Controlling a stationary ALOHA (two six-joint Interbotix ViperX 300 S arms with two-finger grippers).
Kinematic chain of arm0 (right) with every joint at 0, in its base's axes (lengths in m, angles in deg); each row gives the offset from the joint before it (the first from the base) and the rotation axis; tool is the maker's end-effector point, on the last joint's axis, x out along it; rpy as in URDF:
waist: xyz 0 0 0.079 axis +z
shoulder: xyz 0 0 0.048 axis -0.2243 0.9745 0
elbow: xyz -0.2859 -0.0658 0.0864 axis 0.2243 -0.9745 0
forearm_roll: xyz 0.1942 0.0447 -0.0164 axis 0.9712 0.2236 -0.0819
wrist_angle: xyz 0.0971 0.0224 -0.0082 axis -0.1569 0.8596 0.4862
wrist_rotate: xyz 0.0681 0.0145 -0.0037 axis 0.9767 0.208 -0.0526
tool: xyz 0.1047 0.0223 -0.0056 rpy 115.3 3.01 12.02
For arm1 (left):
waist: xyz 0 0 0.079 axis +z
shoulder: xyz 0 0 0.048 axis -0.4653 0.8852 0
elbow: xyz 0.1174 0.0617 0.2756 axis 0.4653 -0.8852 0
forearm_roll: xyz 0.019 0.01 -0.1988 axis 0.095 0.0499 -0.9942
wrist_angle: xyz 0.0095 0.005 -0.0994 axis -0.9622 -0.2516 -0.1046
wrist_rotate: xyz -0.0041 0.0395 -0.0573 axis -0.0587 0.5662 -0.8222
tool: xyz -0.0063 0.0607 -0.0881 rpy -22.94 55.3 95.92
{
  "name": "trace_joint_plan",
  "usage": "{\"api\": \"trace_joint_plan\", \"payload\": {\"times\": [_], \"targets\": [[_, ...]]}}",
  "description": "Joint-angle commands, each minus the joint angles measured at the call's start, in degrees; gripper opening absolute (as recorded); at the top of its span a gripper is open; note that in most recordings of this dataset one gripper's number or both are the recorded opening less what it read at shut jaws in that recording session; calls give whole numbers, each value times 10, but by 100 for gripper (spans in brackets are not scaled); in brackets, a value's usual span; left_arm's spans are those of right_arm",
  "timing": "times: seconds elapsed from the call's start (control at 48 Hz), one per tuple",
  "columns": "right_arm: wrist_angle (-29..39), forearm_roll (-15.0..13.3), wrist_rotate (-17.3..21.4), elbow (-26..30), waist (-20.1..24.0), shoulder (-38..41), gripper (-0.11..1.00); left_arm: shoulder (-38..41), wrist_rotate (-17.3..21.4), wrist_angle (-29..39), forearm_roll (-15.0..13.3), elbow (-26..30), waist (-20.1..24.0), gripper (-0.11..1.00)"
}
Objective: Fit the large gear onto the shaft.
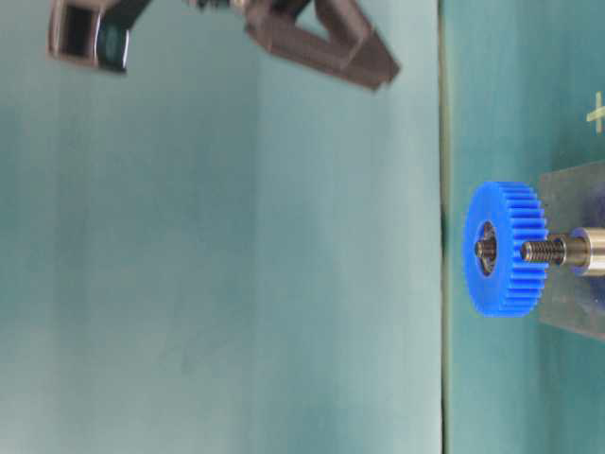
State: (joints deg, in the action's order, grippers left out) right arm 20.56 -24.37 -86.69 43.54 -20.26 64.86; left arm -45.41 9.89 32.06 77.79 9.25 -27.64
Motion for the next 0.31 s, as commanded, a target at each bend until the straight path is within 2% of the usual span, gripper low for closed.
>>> {"api": "trace_joint_plan", "payload": {"times": [0.0, 0.167, 0.292], "targets": [[-6, 1, -1, -6, 5, -25, 86, -3, 1, -8, 1, 8, 1, 0], [-19, 2, 1, -37, 8, -63, 86, -1, 0, -8, 1, 7, 1, 0], [-59, 2, 0, -66, 10, -86, 86, 1, -1, -10, 1, 9, 1, 0]]}}
